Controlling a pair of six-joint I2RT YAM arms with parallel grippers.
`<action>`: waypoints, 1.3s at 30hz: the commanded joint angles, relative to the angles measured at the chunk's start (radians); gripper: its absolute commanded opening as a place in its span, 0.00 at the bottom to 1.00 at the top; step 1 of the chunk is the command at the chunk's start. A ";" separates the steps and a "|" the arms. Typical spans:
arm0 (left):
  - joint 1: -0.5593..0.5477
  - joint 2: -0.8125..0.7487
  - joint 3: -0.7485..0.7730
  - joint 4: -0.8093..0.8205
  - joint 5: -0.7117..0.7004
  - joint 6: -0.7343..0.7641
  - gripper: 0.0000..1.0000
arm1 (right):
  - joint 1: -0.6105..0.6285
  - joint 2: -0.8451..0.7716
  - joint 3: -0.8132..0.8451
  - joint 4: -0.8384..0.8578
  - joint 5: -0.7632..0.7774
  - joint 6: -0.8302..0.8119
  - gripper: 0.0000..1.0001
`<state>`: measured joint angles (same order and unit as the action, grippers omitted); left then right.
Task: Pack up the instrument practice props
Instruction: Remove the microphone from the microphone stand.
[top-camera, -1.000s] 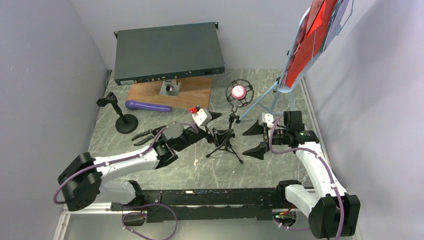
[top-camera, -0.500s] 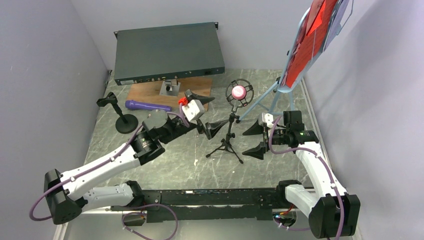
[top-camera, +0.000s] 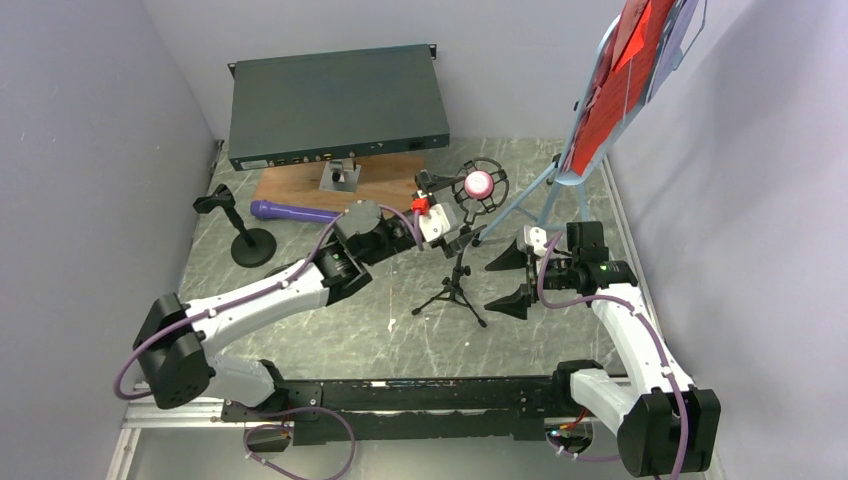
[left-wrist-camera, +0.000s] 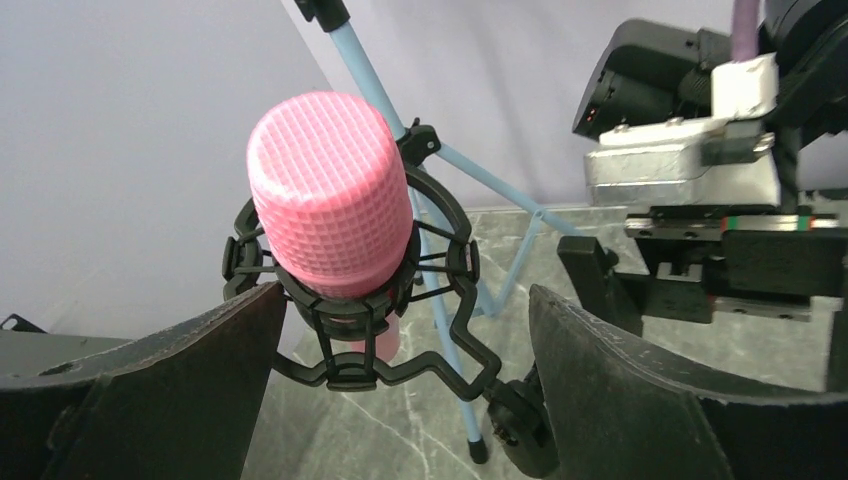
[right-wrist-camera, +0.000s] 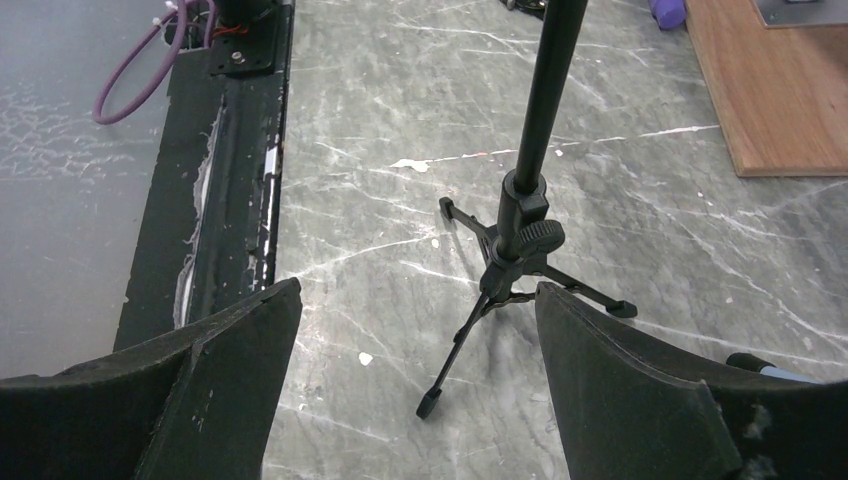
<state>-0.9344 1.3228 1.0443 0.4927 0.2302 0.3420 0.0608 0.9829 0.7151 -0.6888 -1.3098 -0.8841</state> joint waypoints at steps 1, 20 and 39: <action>0.005 0.044 0.056 0.175 0.020 0.090 0.94 | 0.004 -0.011 0.009 0.000 -0.025 -0.037 0.89; 0.009 0.142 0.100 0.331 -0.011 0.046 0.73 | 0.004 -0.021 0.014 -0.014 -0.025 -0.051 0.90; 0.007 0.057 0.156 0.260 0.069 0.060 0.00 | 0.004 -0.017 0.014 -0.012 -0.020 -0.050 0.90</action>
<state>-0.9276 1.4548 1.1213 0.7158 0.2550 0.4026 0.0608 0.9798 0.7151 -0.7067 -1.3094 -0.9016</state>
